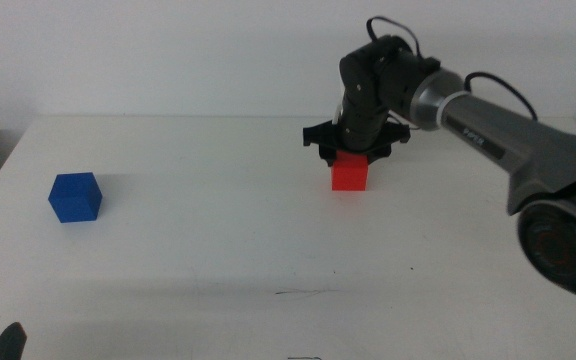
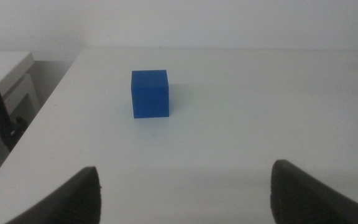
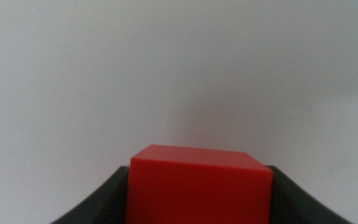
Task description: Stack red cubes first, then green, then blue cubes in a specific spot.
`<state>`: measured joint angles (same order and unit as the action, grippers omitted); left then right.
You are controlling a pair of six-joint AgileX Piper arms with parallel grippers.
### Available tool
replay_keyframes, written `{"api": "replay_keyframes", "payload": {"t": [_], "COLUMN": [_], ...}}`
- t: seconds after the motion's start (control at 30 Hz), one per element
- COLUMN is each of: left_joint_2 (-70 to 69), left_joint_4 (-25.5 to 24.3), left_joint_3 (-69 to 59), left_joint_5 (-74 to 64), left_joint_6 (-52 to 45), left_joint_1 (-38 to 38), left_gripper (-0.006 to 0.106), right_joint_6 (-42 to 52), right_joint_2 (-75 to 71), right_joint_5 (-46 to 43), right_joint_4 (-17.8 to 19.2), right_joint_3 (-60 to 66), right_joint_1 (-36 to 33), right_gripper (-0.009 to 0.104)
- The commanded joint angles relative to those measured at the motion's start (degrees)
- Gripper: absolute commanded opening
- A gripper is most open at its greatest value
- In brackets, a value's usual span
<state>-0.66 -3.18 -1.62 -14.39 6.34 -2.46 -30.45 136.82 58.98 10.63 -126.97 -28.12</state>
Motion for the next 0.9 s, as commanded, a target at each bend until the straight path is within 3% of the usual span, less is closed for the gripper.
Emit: {"api": "replay_keyframes", "payload": {"t": [0.0, 0.23, 0.4, 0.57, 0.87], "left_joint_2": [-1.5, -1.5, -1.5, -1.5, -1.5], "left_joint_4": [0.1, 0.1, 0.1, 0.1, 0.1], "left_joint_3": [0.1, 0.1, 0.1, 0.1, 0.1], "left_joint_5": [4.6, 4.6, 4.6, 4.6, 4.6], "left_joint_6": [0.8, 0.8, 0.8, 0.8, 0.8], "left_joint_1": [-0.4, -0.4, -0.4, -0.4, -0.4], "left_gripper": [0.094, 0.094, 0.094, 0.094, 0.094], "right_joint_6": [-0.6, -7.6, -15.5, -22.7, -28.3], "right_joint_2": [-8.1, -22.4, -28.4, -28.1, -24.4], "right_joint_5": [-1.8, -11.0, -13.8, -10.7, -10.5], "right_joint_4": [3.0, 5.3, 11.9, 16.0, 15.9], "right_joint_3": [0.9, 22.4, 33.2, 34.8, 34.8], "right_joint_1": [-0.8, -4.5, -9.8, -15.9, -19.0], "right_gripper": [-0.001, -0.001, -0.001, -0.001, -0.001]}}
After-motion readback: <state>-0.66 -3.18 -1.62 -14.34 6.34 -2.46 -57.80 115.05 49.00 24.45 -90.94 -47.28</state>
